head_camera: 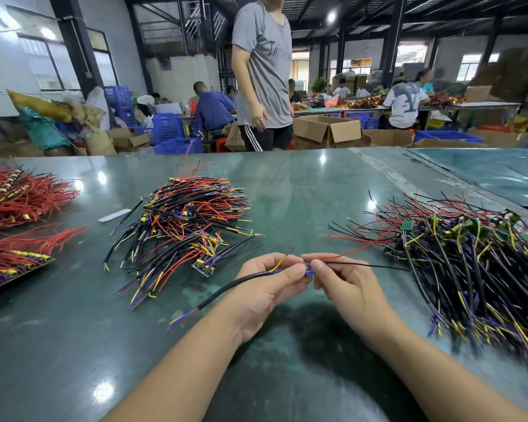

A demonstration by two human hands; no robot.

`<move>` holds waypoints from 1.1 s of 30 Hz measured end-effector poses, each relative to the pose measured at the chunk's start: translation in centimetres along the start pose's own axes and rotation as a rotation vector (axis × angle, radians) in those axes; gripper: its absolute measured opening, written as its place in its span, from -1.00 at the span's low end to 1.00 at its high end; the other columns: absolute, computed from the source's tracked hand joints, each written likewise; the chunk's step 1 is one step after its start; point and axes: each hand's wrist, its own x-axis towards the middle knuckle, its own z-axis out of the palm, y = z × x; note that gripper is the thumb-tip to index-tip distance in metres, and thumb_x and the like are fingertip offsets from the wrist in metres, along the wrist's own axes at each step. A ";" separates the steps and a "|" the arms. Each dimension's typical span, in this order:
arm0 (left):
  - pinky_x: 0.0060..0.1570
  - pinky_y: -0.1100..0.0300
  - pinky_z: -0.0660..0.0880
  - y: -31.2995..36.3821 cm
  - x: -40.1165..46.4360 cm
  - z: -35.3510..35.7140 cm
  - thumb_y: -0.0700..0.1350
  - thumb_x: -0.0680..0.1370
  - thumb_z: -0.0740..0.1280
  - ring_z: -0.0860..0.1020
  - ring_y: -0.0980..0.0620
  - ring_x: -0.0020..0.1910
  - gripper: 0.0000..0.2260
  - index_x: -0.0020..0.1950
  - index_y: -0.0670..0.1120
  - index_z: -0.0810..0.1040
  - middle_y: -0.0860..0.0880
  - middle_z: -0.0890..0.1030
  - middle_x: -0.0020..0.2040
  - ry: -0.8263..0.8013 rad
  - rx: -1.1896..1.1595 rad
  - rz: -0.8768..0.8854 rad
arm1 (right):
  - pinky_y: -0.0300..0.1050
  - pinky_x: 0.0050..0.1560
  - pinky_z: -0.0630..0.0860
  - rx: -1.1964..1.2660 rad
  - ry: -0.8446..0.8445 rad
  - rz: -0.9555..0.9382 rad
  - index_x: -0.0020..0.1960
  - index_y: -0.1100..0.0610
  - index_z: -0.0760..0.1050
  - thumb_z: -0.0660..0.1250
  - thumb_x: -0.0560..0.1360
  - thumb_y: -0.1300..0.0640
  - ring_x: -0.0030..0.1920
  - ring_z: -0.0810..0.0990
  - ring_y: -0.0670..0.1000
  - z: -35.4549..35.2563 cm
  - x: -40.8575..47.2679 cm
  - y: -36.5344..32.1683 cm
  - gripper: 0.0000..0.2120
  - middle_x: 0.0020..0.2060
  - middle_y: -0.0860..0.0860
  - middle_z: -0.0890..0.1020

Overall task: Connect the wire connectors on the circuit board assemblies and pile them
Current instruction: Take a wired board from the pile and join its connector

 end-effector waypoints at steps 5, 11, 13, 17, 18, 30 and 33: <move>-0.15 0.28 0.56 0.1 0.0 0.2 -0.20 0.34 0.44 0.67 0.01 -0.16 -0.82 -0.10 -0.20 0.58 -0.14 0.67 -0.17 -0.002 -0.013 0.031 | -0.34 -0.39 0.33 0.104 0.003 0.034 -0.08 0.02 0.63 0.24 0.58 0.21 -0.45 0.40 -0.18 0.1 0.1 -0.1 -0.78 -0.48 -0.08 0.53; -0.15 0.26 0.57 0.1 0.1 0.6 -0.16 0.29 0.45 0.67 -0.02 -0.14 -0.75 -0.08 -0.20 0.57 -0.15 0.67 -0.15 -0.010 -0.020 0.046 | -0.36 -0.45 0.36 0.141 0.138 0.036 -0.30 0.16 0.61 0.25 0.58 0.14 -0.38 0.48 -0.22 0.1 0.3 -0.1 -0.68 -0.29 -0.14 0.65; -0.17 0.26 0.57 0.1 0.0 0.7 -0.16 0.29 0.45 0.67 0.00 -0.18 -0.76 -0.10 -0.19 0.58 -0.13 0.67 -0.20 -0.015 -0.018 0.046 | -0.36 -0.48 0.37 0.185 0.175 0.036 -0.31 0.11 0.63 0.25 0.58 0.15 -0.44 0.44 -0.20 -0.1 0.3 -0.1 -0.67 -0.31 -0.05 0.61; -0.18 0.27 0.57 0.2 -0.1 0.6 -0.17 0.30 0.44 0.67 0.00 -0.20 -0.78 -0.10 -0.19 0.58 -0.13 0.67 -0.21 -0.016 -0.012 0.044 | -0.33 -0.49 0.39 0.259 0.164 0.015 -0.23 0.15 0.64 0.27 0.57 0.18 -0.47 0.36 -0.10 0.1 0.4 0.2 -0.74 -0.35 -0.06 0.59; -0.18 0.27 0.57 0.2 -0.1 0.6 -0.17 0.30 0.44 0.67 0.01 -0.20 -0.78 -0.10 -0.19 0.58 -0.13 0.67 -0.21 -0.016 -0.012 0.042 | -0.32 -0.49 0.39 0.262 0.162 0.006 -0.24 0.17 0.63 0.27 0.57 0.18 -0.47 0.35 -0.09 0.1 0.4 0.2 -0.74 -0.34 -0.07 0.59; -0.17 0.25 0.57 0.0 -0.1 1.1 -0.16 0.29 0.44 0.66 0.00 -0.22 -0.74 -0.07 -0.21 0.56 -0.13 0.67 -0.21 -0.061 0.015 0.038 | -0.31 -0.47 0.26 0.451 0.348 0.018 -0.16 0.17 0.55 0.22 0.60 0.21 -0.52 0.26 -0.14 -0.2 1.0 0.2 -0.80 -0.54 -0.13 0.35; -0.18 0.26 0.57 0.1 -0.1 1.1 -0.17 0.29 0.45 0.67 0.00 -0.21 -0.75 -0.08 -0.20 0.57 -0.14 0.67 -0.21 -0.058 0.024 0.037 | -0.28 -0.46 0.24 0.467 0.404 0.014 -0.17 0.16 0.55 0.22 0.60 0.21 -0.52 0.26 -0.14 -0.6 1.1 0.2 -0.79 -0.55 -0.12 0.35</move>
